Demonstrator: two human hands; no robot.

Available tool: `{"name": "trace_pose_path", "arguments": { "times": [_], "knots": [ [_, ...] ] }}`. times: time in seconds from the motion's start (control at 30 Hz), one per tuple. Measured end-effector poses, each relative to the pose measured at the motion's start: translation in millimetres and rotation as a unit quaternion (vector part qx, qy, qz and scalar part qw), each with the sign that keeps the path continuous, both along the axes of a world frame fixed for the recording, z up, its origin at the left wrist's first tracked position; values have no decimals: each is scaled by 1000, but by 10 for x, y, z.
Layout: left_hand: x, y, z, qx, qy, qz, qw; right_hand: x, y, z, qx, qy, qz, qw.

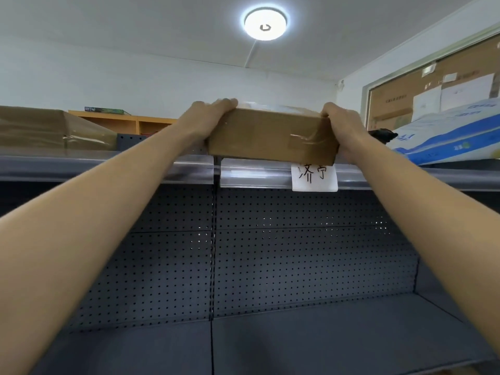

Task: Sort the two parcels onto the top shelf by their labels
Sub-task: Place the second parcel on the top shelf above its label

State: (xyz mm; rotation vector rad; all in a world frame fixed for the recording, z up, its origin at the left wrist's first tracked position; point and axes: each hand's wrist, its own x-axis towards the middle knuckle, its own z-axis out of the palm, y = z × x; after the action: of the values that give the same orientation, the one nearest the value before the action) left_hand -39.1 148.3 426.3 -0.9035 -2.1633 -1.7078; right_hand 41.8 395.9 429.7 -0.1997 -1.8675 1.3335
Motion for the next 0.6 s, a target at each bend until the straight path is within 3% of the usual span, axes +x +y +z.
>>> {"name": "trace_pose_path", "arguments": {
  "times": [0.37,0.6],
  "knots": [
    [-392,48,-2,-174,-27,-4,984,-535,262,25,5,-71,40,997],
    [-499,240,-16,-188,-6,60,980,-753,372,-32,67,-73,-23,995]
  ]
}}
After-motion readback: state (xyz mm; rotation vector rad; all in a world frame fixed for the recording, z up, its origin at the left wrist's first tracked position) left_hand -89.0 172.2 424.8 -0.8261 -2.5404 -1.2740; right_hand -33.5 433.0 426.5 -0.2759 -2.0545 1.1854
